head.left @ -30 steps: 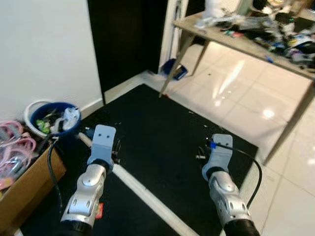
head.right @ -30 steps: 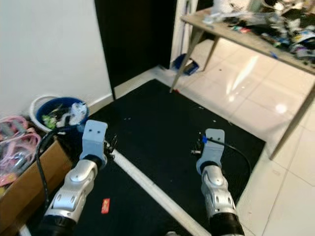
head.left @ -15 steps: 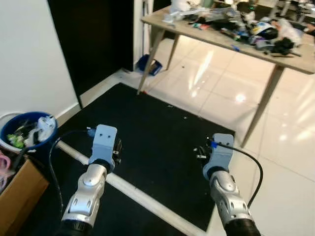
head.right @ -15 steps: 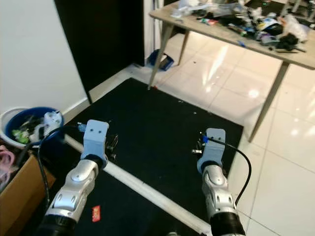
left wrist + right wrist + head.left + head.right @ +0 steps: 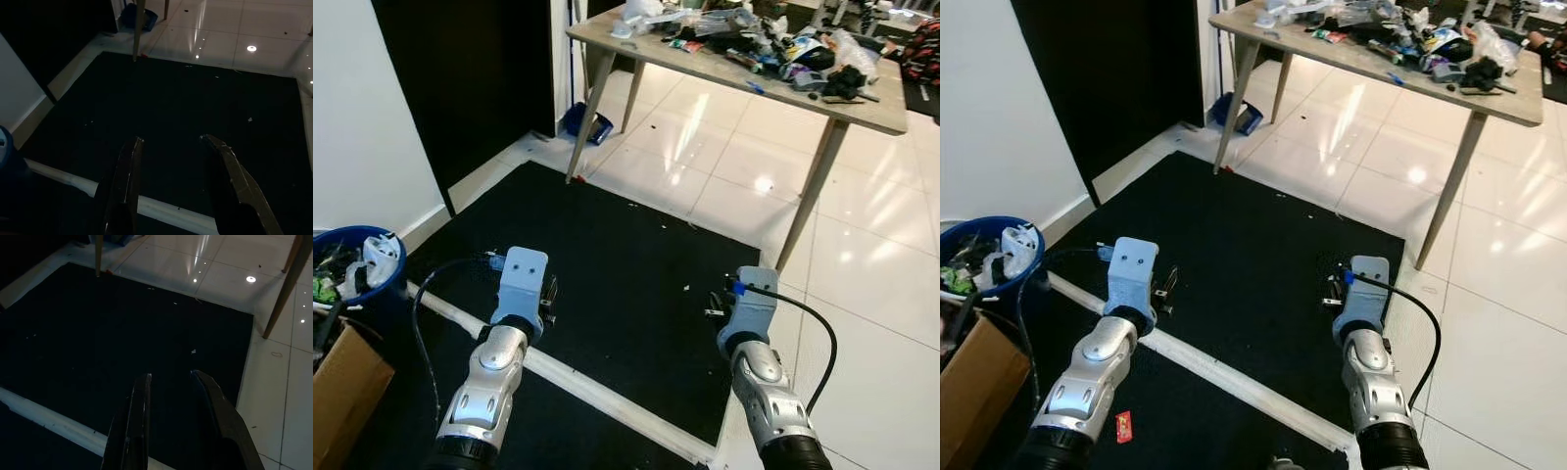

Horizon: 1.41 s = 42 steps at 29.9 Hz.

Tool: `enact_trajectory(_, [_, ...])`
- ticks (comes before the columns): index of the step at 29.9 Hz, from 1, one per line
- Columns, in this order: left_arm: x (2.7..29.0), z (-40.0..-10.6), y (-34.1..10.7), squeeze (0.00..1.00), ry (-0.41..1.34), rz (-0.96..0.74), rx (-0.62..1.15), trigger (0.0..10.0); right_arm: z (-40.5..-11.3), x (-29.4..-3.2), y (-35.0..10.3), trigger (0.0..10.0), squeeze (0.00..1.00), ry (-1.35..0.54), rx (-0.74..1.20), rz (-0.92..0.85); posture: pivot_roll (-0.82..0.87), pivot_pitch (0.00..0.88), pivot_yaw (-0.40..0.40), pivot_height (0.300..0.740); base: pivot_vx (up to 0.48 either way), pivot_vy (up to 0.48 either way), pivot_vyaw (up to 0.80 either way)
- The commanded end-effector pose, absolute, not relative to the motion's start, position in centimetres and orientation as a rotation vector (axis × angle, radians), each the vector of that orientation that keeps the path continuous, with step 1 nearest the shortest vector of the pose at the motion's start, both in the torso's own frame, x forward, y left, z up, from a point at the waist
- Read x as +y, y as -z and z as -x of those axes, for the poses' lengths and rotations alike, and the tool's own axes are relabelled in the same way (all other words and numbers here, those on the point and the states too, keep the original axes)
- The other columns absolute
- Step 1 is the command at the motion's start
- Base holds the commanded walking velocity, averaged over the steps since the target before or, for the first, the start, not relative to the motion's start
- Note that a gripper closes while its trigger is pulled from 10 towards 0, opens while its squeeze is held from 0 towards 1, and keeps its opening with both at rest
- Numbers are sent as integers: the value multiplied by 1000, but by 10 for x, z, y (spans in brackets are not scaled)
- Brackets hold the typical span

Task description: Picking trash to rubbish bin

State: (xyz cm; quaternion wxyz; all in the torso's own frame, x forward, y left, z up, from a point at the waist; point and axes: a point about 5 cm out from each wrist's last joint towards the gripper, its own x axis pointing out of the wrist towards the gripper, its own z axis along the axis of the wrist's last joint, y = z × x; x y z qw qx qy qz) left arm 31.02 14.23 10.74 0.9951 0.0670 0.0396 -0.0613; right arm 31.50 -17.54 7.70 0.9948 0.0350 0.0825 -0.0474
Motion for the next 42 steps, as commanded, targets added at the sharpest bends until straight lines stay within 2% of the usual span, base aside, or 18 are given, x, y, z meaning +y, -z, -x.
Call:
enact_trajectory(1, [139, -309, -104, 0, 138, -125, 91, 10000, -313, -178, -73, 10000, 0, 102, 187, -69, -9, 130, -42, 740, 0, 0, 0])
enact_trajectory(19, [137, -308, -104, 0, 148, -121, 86, 10000, -314, -177, -73, 10000, 0, 93, 190, -66, -12, 129, -46, 740, 0, 0, 0])
enact_trajectory(42, [138, -307, -104, 0, 158, -119, 86, 10000, -313, -176, -72, 10000, 0, 91, 195, -68, -9, 132, -42, 740, 263, 0, 0])
